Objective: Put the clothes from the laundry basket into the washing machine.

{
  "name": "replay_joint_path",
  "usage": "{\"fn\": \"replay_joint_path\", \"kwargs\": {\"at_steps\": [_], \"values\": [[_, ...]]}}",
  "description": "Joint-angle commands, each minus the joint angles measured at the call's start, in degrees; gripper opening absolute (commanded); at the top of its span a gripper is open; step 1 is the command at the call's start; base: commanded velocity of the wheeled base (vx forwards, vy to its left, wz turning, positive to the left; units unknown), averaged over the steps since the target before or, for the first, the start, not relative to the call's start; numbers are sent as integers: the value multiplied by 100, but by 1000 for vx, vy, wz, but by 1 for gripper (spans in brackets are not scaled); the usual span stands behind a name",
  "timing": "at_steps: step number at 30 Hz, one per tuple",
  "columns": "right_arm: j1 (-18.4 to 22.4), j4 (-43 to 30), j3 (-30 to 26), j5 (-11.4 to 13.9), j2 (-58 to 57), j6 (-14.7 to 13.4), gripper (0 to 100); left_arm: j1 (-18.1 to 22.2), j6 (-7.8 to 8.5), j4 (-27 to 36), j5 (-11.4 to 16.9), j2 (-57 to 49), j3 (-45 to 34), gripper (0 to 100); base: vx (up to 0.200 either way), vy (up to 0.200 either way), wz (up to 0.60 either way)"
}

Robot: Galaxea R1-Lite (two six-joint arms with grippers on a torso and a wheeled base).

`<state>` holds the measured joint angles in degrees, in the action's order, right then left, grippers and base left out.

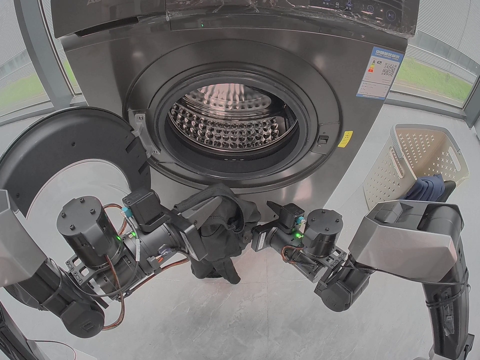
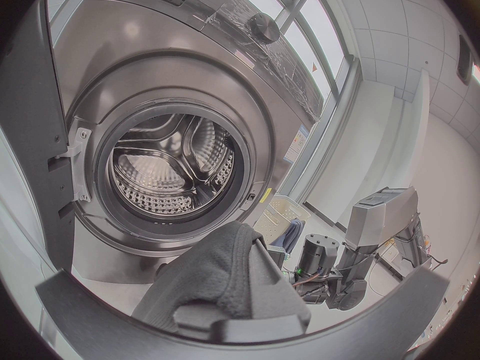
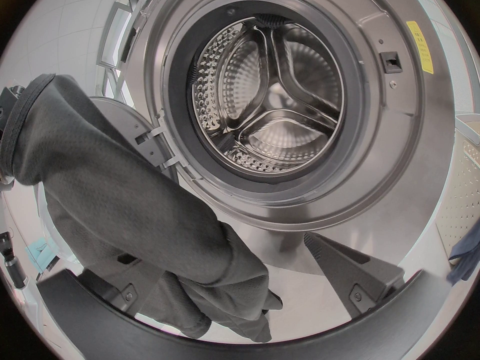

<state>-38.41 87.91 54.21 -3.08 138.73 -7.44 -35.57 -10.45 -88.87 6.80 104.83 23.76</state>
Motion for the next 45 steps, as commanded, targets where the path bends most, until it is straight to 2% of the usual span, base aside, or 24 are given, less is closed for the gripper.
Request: {"fn": "replay_joint_path", "kwargs": {"at_steps": [1, 6, 13, 14, 26, 31, 34, 35, 41, 45], "values": [[-123, 25, 54, 36, -39, -12, 100, 6, -1, 1, -3, 29, -3, 0, 0, 0, 0], [-158, 25, 239, 89, -127, -39, 100, 24, -10, 1, -12, 38, -12, 0, 0, 0, 0], [-158, 25, 160, 159, -303, -74, 100, 68, -45, 1, -30, 47, 23, 0, 0, 0, 0], [-158, 25, 142, 159, -303, -74, 0, 68, -45, 1, -30, 47, 32, 0, 0, 0, 0], [-96, 25, -411, 159, -760, -12, 0, 86, -54, 1, -3, 99, 50, 0, 0, 0, 0], [9, 25, -1035, 388, -1507, 76, 0, 68, -45, 1, 58, 231, 59, 0, 0, 0, 0], [-26, 25, -1290, 405, -1770, 84, 0, 42, -45, 1, 58, 328, 67, 0, 0, 0, 0], [-44, 25, -1413, 405, -1858, 84, 0, 42, -54, 1, 58, 363, 85, 100, 0, 0, 0], [-114, 34, -1809, 502, -2271, 67, 0, 86, -71, 1, 14, 662, 243, 100, 0, 0, 0], [-114, 34, -1853, 581, -2456, 67, 0, 86, -63, 1, 14, 767, 226, 100, 0, 0, 0]]}}
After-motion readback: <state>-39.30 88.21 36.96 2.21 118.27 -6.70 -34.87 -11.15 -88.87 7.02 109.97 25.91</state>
